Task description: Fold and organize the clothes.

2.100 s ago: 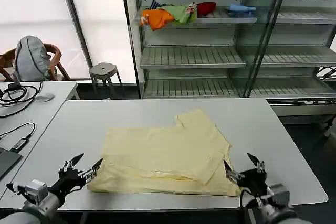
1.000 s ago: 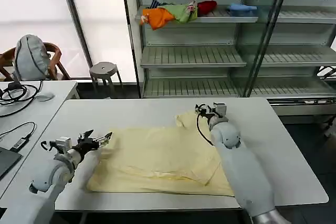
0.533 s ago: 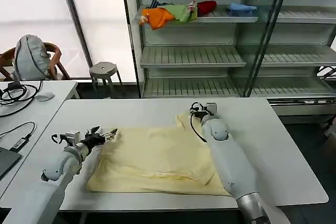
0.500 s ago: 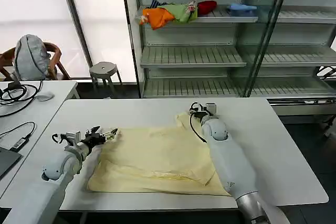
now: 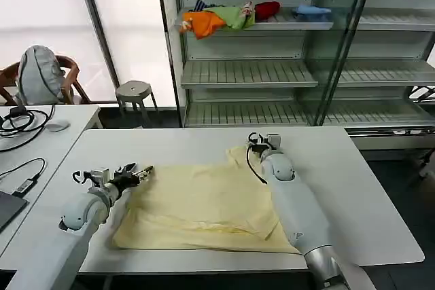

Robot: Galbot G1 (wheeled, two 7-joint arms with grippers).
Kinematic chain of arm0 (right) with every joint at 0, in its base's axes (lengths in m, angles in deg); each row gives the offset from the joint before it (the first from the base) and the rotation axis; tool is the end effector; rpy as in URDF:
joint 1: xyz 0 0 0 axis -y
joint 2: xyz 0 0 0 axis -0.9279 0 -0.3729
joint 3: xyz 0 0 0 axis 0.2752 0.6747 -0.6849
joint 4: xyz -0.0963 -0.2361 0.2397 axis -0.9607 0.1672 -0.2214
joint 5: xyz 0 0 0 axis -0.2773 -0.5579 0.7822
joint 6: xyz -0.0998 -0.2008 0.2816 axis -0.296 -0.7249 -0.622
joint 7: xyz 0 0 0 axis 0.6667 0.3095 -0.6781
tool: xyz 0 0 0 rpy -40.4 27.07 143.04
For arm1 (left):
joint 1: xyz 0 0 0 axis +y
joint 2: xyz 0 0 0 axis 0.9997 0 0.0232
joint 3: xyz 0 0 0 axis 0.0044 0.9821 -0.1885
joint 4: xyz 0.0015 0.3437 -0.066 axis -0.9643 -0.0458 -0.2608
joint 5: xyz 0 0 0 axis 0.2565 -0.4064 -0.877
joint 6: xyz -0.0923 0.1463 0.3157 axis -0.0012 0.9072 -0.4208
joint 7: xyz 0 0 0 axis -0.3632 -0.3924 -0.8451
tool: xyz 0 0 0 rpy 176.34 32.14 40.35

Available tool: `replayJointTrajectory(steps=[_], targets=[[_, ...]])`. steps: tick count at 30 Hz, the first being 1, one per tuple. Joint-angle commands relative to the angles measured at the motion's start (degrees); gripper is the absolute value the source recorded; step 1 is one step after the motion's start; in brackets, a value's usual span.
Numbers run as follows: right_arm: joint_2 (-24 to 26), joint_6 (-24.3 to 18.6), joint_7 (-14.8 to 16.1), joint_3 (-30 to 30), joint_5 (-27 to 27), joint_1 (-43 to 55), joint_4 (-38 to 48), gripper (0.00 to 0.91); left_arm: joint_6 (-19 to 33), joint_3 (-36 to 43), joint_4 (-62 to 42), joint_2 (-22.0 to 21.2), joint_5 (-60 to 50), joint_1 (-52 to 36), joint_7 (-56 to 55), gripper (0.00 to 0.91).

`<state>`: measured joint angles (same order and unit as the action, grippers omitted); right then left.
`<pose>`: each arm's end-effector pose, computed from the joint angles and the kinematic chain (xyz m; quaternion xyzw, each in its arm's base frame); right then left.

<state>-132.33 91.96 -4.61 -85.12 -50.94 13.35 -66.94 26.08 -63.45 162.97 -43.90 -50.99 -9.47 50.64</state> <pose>0.5528 0.0447 -0.2779 0.0301 -0.9675 -0.0102 0.2508 0.4100 0.1513 -0.2772 -0.1040 -0.9664 -0.0190 0.2345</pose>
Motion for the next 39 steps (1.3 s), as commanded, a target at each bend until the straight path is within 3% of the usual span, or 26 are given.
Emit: replayJointTrajectory(steps=[1,16,23,31,39], targets=[[-0.19,0.98,0.09,0.13,0.71,-0.08,0.53,0.000,0.08,0.44,-0.44,-0.03,-0.31,-0.43,0.39,0.020],[1.17,1.42,0.04,0.39,1.30,-2.32,-5.38,0.000,0.80,-0.27,0.30,-0.23,-0.25,0.66,1.71,0.020],[3.70,1.61,-0.82,0.57,3.17,-4.58,-15.14,0.000,1.92,-1.85,2.40,0.35,1.26,1.64,1.87,0.020],[9.41,3.76,-2.47,1.07,9.41,-12.21,-30.13,0.000,2.85,-4.88,8.92,1.28,2.13,8.17,1.93,0.020],[13.72,3.78,-2.61,0.71,10.69,-18.10,-39.77,0.000,2.91,-8.16,14.85,1.75,2.98,14.02,1.69,0.020]])
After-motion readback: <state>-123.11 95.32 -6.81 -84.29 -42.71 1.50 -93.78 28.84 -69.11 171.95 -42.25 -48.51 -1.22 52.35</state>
